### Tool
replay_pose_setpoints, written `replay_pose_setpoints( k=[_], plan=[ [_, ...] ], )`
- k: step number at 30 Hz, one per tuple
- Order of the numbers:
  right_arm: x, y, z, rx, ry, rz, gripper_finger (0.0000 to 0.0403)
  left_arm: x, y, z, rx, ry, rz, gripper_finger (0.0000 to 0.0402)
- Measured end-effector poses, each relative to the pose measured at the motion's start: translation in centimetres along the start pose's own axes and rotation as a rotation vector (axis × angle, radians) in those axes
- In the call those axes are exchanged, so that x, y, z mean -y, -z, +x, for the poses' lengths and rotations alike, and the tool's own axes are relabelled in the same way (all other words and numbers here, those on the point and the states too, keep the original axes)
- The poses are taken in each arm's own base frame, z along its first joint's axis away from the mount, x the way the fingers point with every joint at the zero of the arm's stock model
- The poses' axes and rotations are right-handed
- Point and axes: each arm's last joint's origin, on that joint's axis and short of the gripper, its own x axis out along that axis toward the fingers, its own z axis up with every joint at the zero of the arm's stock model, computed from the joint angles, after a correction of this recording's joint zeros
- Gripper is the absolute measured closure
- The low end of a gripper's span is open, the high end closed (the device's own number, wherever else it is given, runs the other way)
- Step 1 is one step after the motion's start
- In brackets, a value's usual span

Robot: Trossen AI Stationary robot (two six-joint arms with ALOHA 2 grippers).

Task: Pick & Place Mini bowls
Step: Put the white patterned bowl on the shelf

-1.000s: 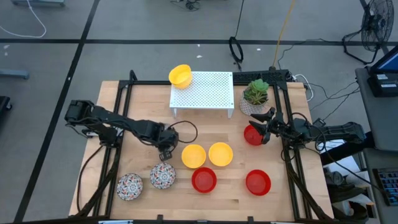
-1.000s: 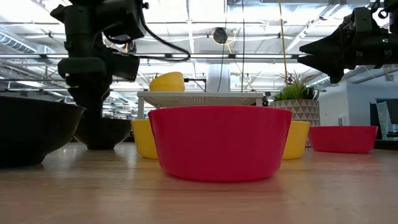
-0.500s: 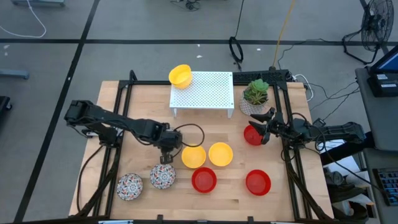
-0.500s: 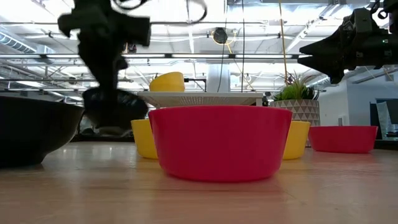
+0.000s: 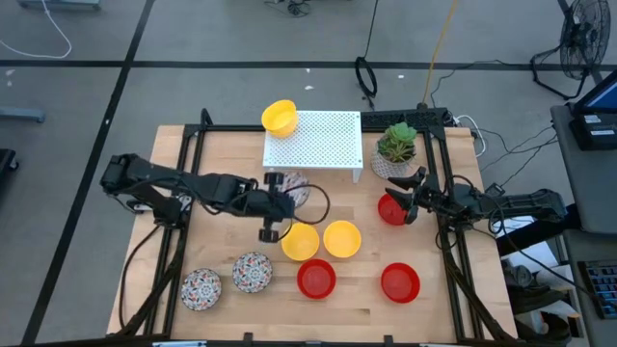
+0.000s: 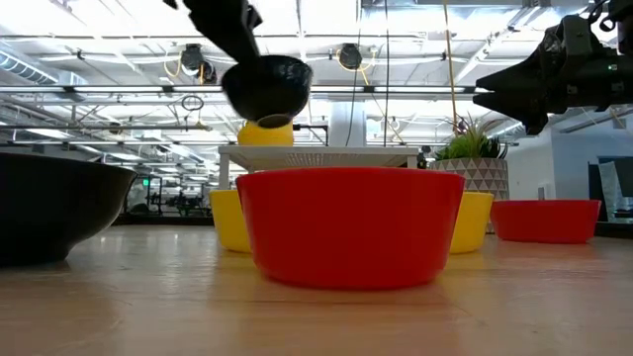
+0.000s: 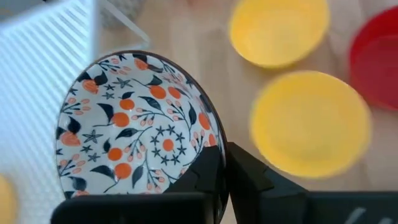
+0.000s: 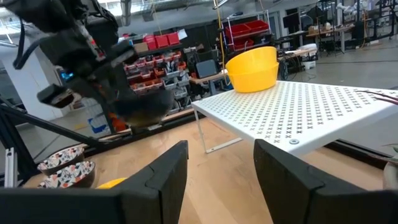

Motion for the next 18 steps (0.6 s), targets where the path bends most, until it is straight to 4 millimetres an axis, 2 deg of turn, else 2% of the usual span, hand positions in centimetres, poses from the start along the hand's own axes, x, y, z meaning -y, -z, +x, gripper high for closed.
replay_pose_setpoints(
  k=[4,9,13,18],
  plan=[
    [0.0,0.0,0.0,-0.002,0.001,-0.001,0.0232,-2.3,-0.7,0.5,0.081,-0.055,0.016,0.0393],
    [0.0,0.0,0.0,-0.003,0.001,-0.002,0.0232,-5.8,-0.9,1.2,0.162,-0.092,-0.019,0.0381],
    [0.0,0.0,0.0,-0.003,0.002,-0.001,0.0232,-8.1,-0.5,1.9,0.170,-0.129,-0.076,0.0372],
    [0.0,0.0,0.0,-0.004,0.002,-0.002,0.0232,-9.9,0.0,3.1,0.124,-0.146,-0.107,0.0389]
  ],
)
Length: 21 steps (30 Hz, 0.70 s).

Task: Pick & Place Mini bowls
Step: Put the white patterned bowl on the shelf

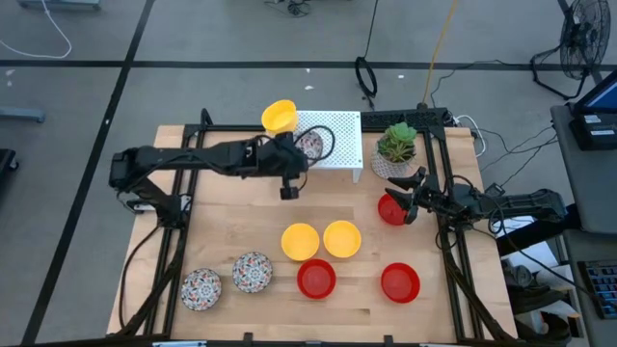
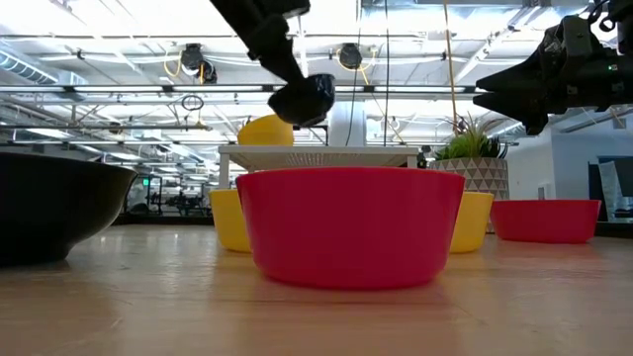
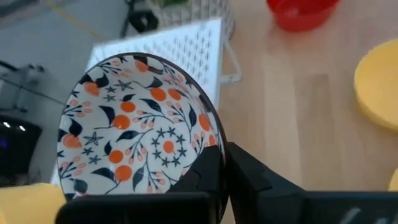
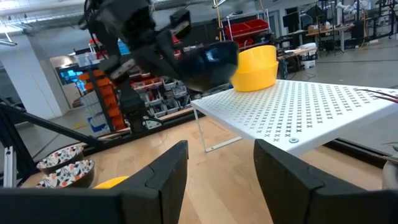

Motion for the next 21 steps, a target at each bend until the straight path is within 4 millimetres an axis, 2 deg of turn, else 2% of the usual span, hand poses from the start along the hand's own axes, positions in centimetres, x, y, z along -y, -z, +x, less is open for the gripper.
replay_pose_setpoints(
  k=[2,5,16,21],
  plan=[
    [0.0,0.0,0.0,0.000,0.001,0.000,0.0232,-0.4,0.2,0.4,-0.051,0.006,-0.006,0.0393],
    [0.0,0.0,0.0,0.001,0.001,0.000,0.0232,-1.1,-0.8,0.6,-0.042,-0.006,-0.014,0.0385],
    [0.0,0.1,0.0,-0.006,0.001,-0.003,0.0232,-0.7,-1.4,3.7,-0.150,0.029,0.038,0.0368],
    [0.0,0.1,0.0,-0.006,0.002,-0.003,0.0232,-0.7,-1.3,4.2,-0.155,0.019,0.045,0.0368]
  ],
)
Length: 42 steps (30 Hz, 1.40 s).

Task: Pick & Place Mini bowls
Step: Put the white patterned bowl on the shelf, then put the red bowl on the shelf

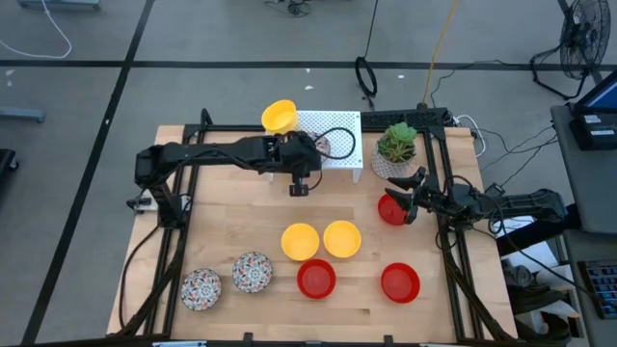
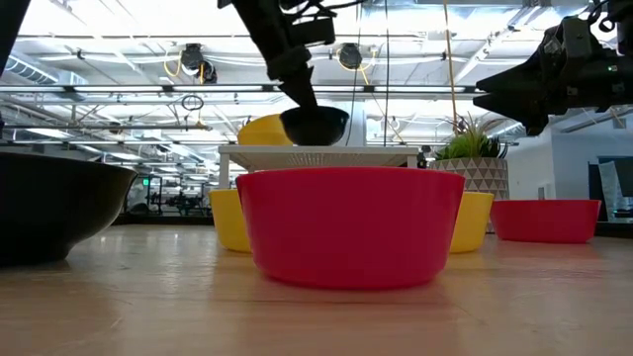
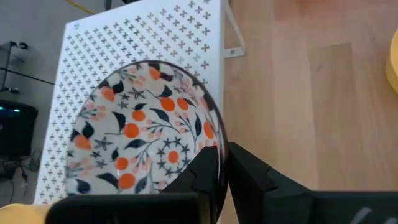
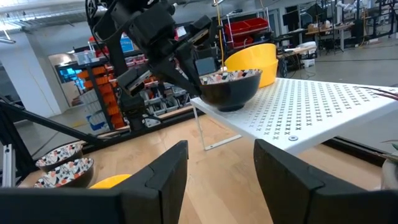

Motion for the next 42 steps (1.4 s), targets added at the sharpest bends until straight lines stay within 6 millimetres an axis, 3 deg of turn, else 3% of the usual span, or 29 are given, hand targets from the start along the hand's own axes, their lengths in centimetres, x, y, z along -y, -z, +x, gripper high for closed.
replay_pose_setpoints(
  k=[11,22,27,33,40,42],
  plan=[
    [0.0,0.0,0.0,0.000,0.000,0.000,0.0232,-0.3,0.1,0.0,-0.037,-0.123,-0.041,0.0360],
    [0.0,0.0,0.0,-0.001,-0.002,0.001,0.0232,1.0,-0.5,-0.7,-0.012,-0.106,-0.017,0.0249],
    [-0.4,-0.4,0.0,0.020,-0.113,0.026,0.0232,2.2,-1.3,-3.1,0.060,-0.109,0.019,0.0218],
    [-1.0,-1.8,-0.2,0.146,-0.258,0.032,0.0232,3.8,-1.8,-7.4,0.157,-0.114,-0.023,0.0213],
    [-0.7,0.2,0.9,-0.066,-0.121,0.017,0.0232,5.8,-0.9,-11.2,0.160,-0.021,-0.152,0.0213],
    [-1.0,-0.3,1.5,-0.114,-0.078,0.024,0.0232,6.2,-0.6,-11.7,0.145,-0.005,-0.173,0.0213]
  ],
)
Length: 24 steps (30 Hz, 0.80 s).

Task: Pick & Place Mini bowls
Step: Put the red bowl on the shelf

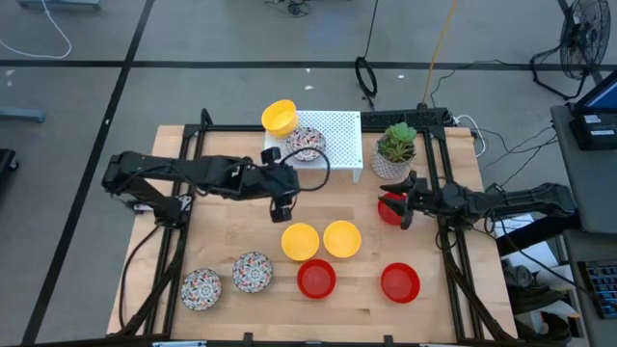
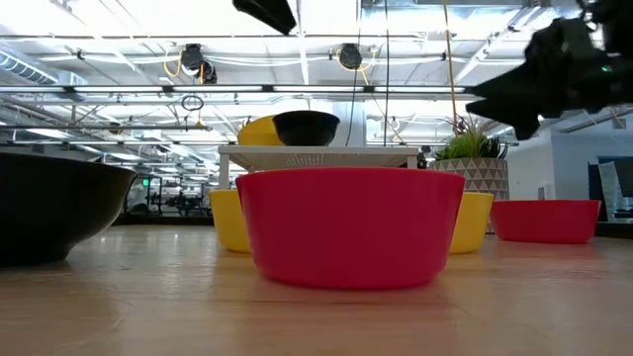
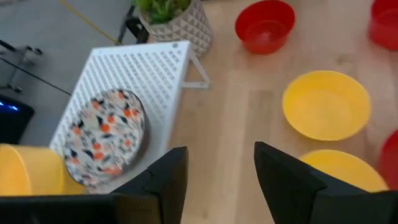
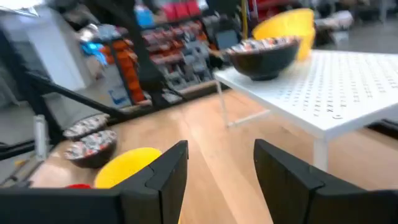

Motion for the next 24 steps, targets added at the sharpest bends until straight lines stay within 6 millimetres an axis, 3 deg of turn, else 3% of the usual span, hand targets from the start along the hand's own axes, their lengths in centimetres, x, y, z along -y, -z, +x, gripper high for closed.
replay_pose_setpoints(
  k=[7,16,24],
  plan=[
    [-1.7,-1.8,2.4,-0.259,0.056,0.024,0.0232,1.2,0.7,-0.4,-0.062,0.026,0.028,0.0213],
    [-6.1,-3.6,4.8,-0.600,0.094,0.096,0.0232,1.1,1.3,-0.4,-0.117,0.008,0.062,0.0213],
    [-7.1,-2.4,4.9,-0.886,0.274,0.237,0.0232,1.0,1.5,-0.5,-0.137,0.003,0.070,0.0213]
  ],
)
